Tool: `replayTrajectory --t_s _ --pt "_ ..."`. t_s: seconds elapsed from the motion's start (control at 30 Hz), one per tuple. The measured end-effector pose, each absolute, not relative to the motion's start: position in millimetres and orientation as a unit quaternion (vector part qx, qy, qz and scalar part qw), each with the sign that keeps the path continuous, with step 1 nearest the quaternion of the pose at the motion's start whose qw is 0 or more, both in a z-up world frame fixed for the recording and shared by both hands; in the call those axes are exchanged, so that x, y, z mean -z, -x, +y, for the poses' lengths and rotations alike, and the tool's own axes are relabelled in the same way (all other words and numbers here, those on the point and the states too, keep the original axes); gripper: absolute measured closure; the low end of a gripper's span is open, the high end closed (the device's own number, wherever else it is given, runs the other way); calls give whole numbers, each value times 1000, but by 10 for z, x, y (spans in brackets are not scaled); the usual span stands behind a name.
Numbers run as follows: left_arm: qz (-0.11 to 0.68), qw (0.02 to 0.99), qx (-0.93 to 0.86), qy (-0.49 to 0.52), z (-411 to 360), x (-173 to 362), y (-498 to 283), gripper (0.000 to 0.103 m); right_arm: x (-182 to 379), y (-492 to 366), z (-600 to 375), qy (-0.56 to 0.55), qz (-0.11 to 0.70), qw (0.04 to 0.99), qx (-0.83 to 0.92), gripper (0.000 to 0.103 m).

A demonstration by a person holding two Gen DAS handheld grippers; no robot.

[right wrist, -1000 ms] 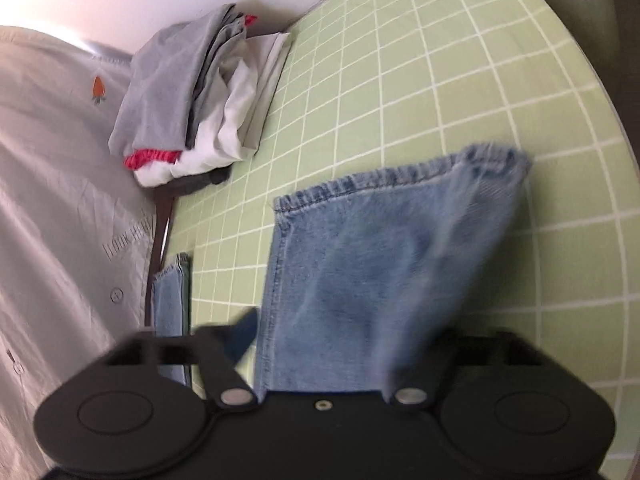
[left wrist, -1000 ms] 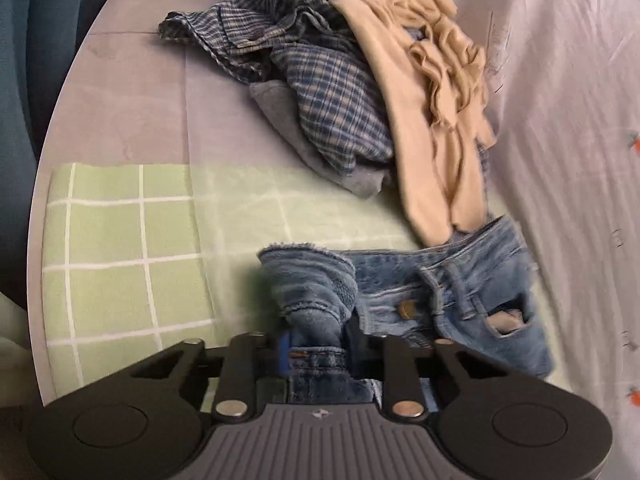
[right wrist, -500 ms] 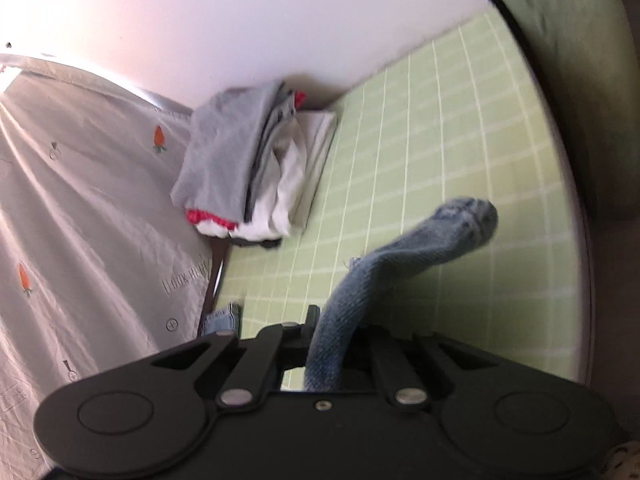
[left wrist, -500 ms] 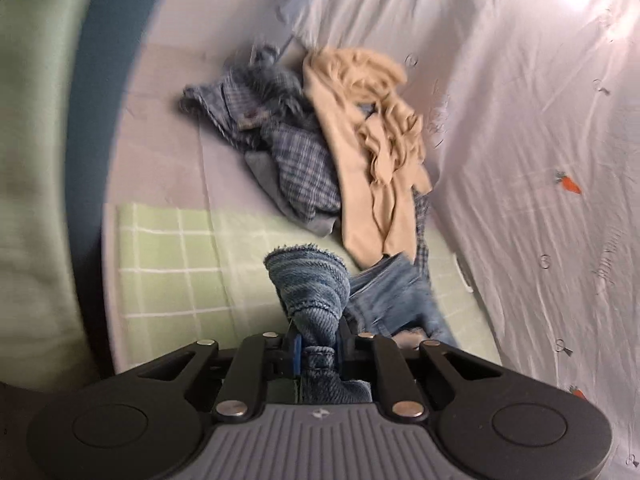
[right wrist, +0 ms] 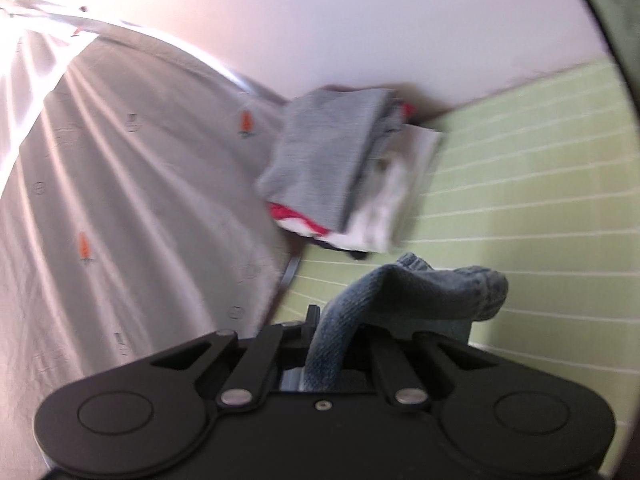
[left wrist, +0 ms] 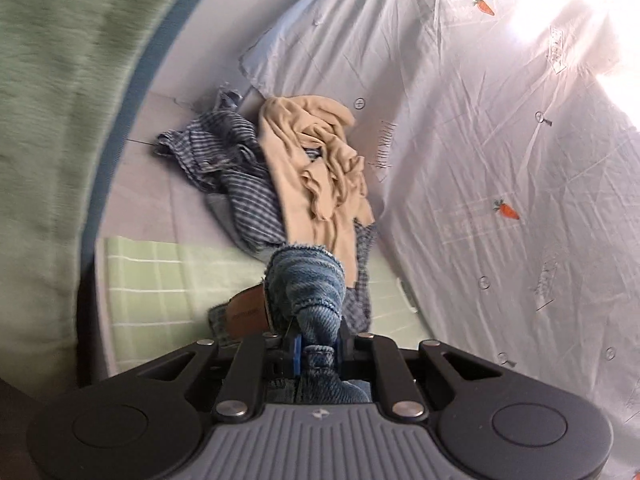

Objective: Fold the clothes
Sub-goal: 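Grasp the leg hems with the right gripper while the left gripper grasps the waistband, then fold the hems onto the waistband with the right gripper while the left gripper holds the waistband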

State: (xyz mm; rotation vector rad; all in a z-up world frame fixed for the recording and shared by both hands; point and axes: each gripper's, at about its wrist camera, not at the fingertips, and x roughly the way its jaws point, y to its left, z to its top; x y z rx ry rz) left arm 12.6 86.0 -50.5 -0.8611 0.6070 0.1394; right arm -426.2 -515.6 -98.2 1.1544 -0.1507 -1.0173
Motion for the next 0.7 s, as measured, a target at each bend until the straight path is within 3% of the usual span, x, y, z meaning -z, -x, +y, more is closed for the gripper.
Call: replayTrajectory --t_s 0.37,0.7 --pt "286 841 -68 454 785 555 -485 87 370 3443 -5676 -436 -44 794 421 99" --pt "302 807 -126 492 622 924 -1084 87 539 2392 -6149 -452 -10 766 457 99"
